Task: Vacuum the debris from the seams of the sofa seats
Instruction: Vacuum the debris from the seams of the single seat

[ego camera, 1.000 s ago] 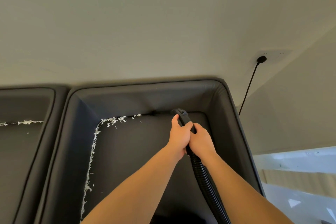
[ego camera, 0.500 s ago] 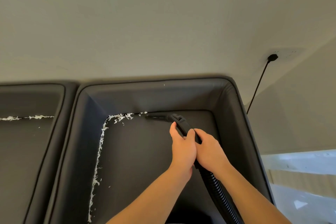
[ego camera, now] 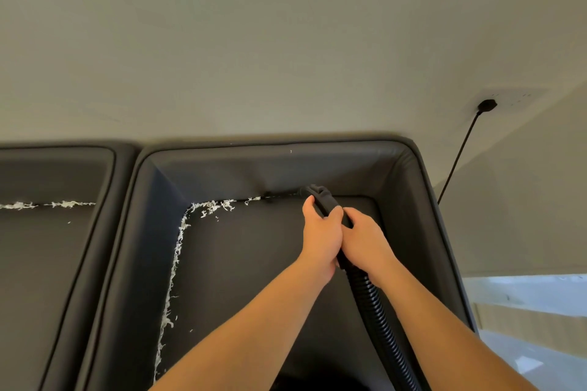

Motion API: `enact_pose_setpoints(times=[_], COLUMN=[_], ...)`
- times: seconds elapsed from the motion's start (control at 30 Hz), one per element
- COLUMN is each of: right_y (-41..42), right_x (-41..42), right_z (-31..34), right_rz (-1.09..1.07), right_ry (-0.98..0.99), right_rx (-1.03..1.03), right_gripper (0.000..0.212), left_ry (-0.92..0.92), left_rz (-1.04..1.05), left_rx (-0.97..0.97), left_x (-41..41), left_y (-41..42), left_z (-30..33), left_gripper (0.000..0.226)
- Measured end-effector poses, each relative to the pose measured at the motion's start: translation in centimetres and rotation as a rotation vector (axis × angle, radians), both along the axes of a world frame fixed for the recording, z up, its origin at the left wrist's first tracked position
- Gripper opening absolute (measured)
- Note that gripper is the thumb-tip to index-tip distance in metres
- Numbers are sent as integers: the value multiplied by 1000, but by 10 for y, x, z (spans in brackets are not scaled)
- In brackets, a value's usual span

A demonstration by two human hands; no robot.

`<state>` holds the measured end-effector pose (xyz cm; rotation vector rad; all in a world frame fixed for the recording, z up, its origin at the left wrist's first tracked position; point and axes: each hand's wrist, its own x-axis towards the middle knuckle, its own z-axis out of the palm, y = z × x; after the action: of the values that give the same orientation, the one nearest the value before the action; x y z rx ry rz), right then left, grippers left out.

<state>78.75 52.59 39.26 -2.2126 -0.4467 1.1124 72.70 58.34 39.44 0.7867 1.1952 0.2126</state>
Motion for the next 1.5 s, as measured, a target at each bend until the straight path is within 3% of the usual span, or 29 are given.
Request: enact_pose_setpoints(times=[0.27, 0.47, 0.7, 0.93, 1.17, 1.5], right_y=[35, 23, -47, -45, -62, -110], right_x=[31, 21, -29, -69, -79, -113], right_z=[-17, -31, -54, -35, 7, 27], right_rz=[-145, -126, -102, 77, 34, -19], right_ry=[213, 136, 139, -41, -104, -37], right_rx=[22, -19, 8, -35, 26, 154], right_gripper=[13, 13, 17, 43, 14, 10], left_ry=[94, 104, 210, 142, 38, 20], left_rz=[-66, -101, -247, -66, -45, -83], left_rx=[21, 32, 108, 92, 45, 134], left_x=[40, 33, -15, -65, -80, -114], left_y=[38, 26, -38, -43, -61, -106], left_z=[-14, -24, -31, -20, 9, 34], left_gripper=[70, 68, 69, 63, 66, 65])
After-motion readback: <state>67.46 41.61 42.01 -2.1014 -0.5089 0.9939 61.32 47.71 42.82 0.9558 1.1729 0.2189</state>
